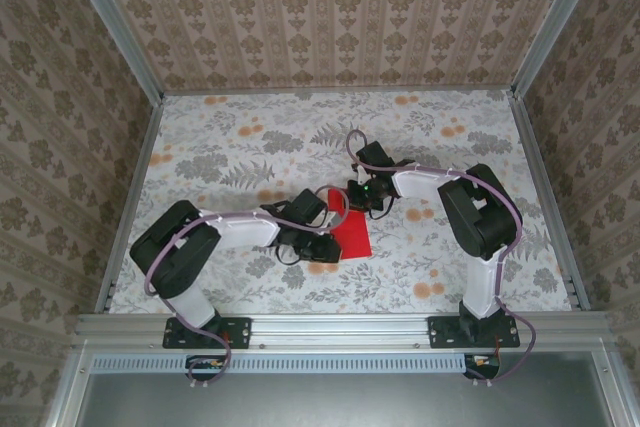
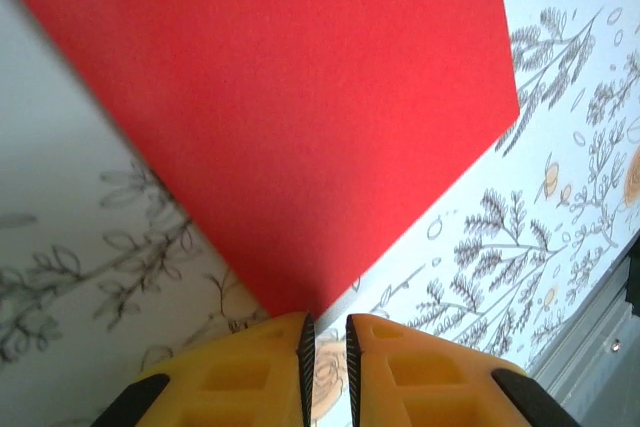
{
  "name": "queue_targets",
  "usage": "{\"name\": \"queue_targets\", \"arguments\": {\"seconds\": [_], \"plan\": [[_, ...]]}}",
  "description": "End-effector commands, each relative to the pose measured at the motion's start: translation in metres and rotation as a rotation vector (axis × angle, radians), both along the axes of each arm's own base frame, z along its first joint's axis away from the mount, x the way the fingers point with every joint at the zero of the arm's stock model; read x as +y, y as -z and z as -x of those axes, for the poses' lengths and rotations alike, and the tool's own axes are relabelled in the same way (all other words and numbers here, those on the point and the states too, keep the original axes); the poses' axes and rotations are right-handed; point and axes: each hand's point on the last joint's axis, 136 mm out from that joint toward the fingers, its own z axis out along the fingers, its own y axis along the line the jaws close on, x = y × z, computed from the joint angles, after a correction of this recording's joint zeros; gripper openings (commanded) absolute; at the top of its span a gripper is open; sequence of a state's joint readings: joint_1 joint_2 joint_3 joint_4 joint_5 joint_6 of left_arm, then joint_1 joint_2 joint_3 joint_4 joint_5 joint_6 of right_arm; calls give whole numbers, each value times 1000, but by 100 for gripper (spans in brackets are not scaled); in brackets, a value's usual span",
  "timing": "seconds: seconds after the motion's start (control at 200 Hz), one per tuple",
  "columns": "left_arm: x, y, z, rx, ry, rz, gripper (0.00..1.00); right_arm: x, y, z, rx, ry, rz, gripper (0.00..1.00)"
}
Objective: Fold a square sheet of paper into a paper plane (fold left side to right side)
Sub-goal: First fold the square sheet of paper in half at the center of the table, then hold the square sheet of paper at the center of the table.
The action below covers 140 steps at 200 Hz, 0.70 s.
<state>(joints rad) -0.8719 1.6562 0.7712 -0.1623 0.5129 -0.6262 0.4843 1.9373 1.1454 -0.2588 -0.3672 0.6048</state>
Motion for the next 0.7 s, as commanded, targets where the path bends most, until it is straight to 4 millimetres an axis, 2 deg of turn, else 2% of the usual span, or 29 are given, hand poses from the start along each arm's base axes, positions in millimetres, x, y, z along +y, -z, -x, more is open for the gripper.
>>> {"name": "queue_targets", "arguments": {"seconds": [0.0, 0.16, 0.355, 0.55, 0.695], "plan": [[4, -13, 9, 18, 13, 11, 20, -29, 37, 16, 89, 32, 141, 4], [3, -44, -17, -41, -32, 91, 21, -28, 35, 15, 80, 35, 133, 4], [8, -55, -67, -106, -97, 106, 21, -27, 33, 15, 75, 34, 122, 4], [-10, -48, -90, -108, -53, 112, 21, -27, 33, 15, 76, 28, 125, 4], [-20, -30, -95, -80, -35, 92, 21, -24, 32, 14, 73, 24, 116, 4]]}}
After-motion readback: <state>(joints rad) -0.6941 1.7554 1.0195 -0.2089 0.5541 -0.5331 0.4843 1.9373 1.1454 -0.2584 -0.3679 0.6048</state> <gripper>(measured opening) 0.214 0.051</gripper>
